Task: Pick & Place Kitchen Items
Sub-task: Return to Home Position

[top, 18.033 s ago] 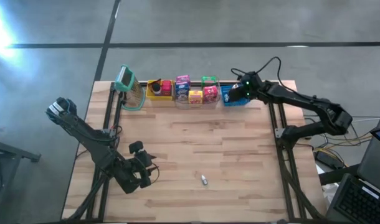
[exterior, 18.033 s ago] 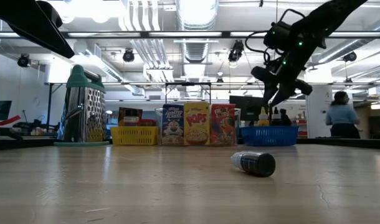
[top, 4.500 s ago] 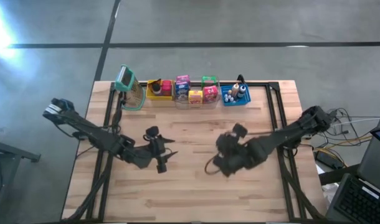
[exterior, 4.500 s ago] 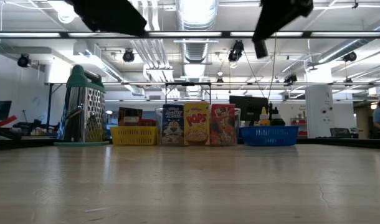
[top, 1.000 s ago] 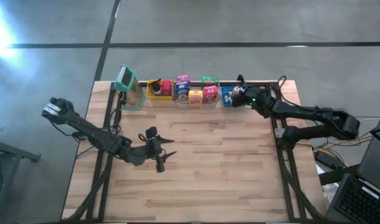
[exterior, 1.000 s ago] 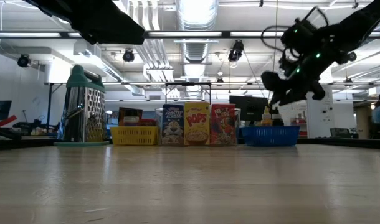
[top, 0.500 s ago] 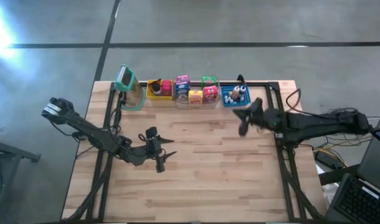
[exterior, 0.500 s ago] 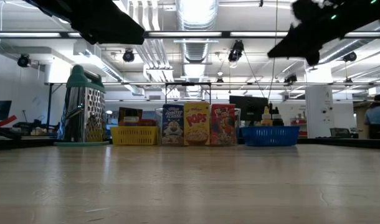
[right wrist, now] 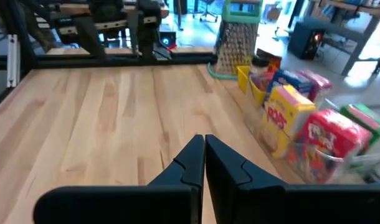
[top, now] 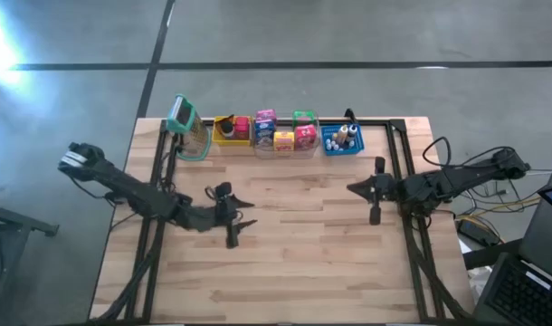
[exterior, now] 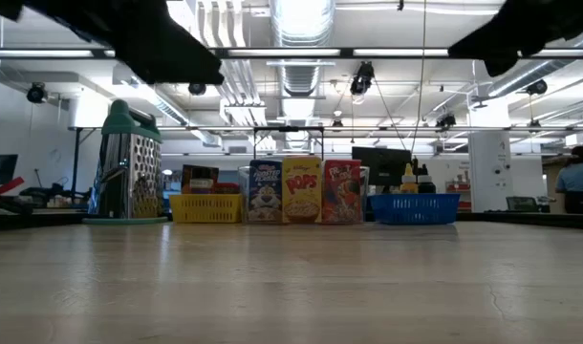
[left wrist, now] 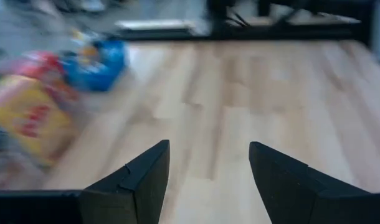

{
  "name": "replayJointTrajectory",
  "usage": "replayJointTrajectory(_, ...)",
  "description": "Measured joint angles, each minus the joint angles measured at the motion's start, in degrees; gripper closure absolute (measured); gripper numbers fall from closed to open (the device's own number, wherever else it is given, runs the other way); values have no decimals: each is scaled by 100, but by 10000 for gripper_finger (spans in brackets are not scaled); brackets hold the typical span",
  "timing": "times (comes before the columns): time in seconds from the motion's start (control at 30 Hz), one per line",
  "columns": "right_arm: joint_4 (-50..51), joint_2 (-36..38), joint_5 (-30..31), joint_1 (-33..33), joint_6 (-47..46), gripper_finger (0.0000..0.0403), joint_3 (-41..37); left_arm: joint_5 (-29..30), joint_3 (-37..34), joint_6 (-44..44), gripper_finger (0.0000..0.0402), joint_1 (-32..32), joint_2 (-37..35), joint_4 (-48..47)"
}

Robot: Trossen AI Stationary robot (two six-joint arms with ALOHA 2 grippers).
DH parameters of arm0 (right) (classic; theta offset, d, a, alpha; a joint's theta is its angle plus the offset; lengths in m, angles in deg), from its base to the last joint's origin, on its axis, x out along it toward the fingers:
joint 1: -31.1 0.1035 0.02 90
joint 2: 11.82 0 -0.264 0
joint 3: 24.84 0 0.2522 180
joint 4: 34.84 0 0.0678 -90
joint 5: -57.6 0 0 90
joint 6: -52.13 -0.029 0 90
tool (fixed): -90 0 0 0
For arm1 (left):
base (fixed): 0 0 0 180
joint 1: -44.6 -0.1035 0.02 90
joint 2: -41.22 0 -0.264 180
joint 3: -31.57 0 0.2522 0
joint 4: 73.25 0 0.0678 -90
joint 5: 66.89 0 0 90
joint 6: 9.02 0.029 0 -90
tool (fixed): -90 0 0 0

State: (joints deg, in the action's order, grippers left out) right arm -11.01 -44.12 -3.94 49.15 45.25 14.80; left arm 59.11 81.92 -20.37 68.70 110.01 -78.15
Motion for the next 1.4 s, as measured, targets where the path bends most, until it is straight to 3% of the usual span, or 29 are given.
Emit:
replayJointTrajectory(0.17, 36, 561, 9, -4, 184, 394, -303, -2264, -637, 524, 176, -900, -618, 750)
replayJointTrajectory(0.23, -109, 776, -12, -5, 303, 394, -460, -2833, -1039, 991, 176, -1262, -944, 1322)
replayJointTrajectory(0.3, -397, 957, -26, -7, 460, 394, -651, -3046, -1432, 1201, 176, -1542, -1290, 1750)
replayJointTrajectory(0.57, -420, 1343, -49, -334, 896, 394, -1060, -3075, -2548, 1257, 176, -2098, -2562, 1785)
replayJointTrajectory(0.8, 264, 1556, -9, -422, 564, 394, -875, -2586, -3015, 1168, 176, -2382, -3253, 834)
replayJointTrajectory(1.03, 466, 1554, 14, -422, 729, 394, -747, -2157, -3252, 1477, 176, -2463, -3461, 775)
replayJointTrajectory(1.4, 470, 1533, 7, -420, 664, 394, -744, -2136, -3415, 1228, 176, -2463, -3452, 646)
